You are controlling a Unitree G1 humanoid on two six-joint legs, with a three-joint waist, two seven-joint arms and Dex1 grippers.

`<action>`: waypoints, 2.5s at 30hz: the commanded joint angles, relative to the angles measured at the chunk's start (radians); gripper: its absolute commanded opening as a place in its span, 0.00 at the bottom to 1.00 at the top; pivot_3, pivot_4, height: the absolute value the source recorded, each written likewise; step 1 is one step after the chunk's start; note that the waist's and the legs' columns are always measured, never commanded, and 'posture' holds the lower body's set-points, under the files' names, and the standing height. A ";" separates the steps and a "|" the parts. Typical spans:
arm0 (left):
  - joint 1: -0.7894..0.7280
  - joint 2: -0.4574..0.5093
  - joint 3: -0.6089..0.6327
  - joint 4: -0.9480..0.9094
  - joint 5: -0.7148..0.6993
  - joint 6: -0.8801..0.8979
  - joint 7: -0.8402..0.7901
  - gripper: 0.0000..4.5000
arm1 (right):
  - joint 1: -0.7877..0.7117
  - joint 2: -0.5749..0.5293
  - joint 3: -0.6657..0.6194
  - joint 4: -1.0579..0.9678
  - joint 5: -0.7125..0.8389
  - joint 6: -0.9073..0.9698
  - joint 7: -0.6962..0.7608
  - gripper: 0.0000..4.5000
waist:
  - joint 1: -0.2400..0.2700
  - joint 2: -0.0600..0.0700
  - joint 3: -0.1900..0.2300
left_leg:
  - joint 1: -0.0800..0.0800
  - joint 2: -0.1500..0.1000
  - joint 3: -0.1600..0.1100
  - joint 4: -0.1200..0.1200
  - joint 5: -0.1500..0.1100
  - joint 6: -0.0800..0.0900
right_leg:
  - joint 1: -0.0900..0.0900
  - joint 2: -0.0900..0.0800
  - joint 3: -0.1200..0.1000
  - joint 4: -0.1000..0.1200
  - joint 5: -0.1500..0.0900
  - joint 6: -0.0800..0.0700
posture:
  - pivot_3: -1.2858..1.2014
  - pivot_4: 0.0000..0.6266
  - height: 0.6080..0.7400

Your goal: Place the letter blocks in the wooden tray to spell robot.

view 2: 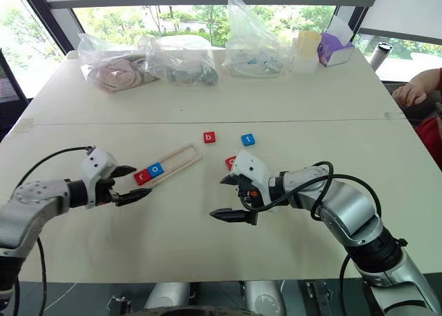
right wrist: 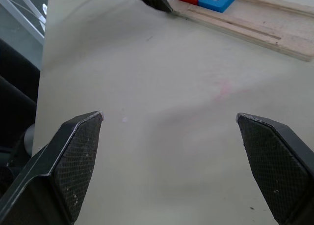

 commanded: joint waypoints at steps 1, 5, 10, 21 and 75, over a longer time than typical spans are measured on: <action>-0.005 -0.001 -0.014 0.034 0.045 -0.045 -0.001 1.00 | -0.005 0.005 -0.015 -0.011 -0.003 -0.017 -0.003 0.99 | 0.001 0.000 0.000 | 0.000 0.000 0.000 0.000 0.000 0.000 | 0.000 0.000 0.000 0.000 0.000 0.000 | 0.52 0.24 1.00; -0.002 -0.003 -0.050 0.069 0.089 -0.050 0.007 1.00 | -0.003 0.011 -0.013 -0.016 -0.001 -0.015 -0.008 0.99 | -0.001 0.001 0.000 | 0.001 0.000 0.000 0.000 0.000 0.000 | 0.000 0.000 0.000 0.001 -0.001 0.000 | 0.52 0.24 1.00; -0.047 -0.037 -0.060 0.131 0.138 -0.099 0.041 1.00 | -0.005 0.021 -0.008 -0.013 -0.005 -0.016 -0.016 0.99 | 0.005 0.002 -0.001 | 0.002 0.000 0.000 0.001 0.000 0.000 | 0.001 0.000 0.000 0.001 -0.001 0.000 | 0.52 0.24 1.00; -0.018 -0.031 -0.079 0.106 0.138 -0.083 -0.013 0.70 | -0.011 0.033 -0.008 0.003 -0.016 -0.022 -0.022 1.00 | 0.001 0.002 -0.002 | 0.002 0.000 0.000 0.002 0.000 0.000 | 0.003 0.000 0.000 0.001 -0.001 0.000 | 0.52 0.24 1.00; -0.250 0.150 0.087 0.159 -0.013 -0.022 -0.372 0.99 | -0.462 0.561 0.009 0.937 -0.400 -0.377 -0.380 1.00 | -0.007 0.001 -0.001 | 0.000 0.005 0.000 0.000 0.000 0.001 | -0.003 0.012 0.003 0.004 0.005 -0.004 | 0.52 0.24 1.00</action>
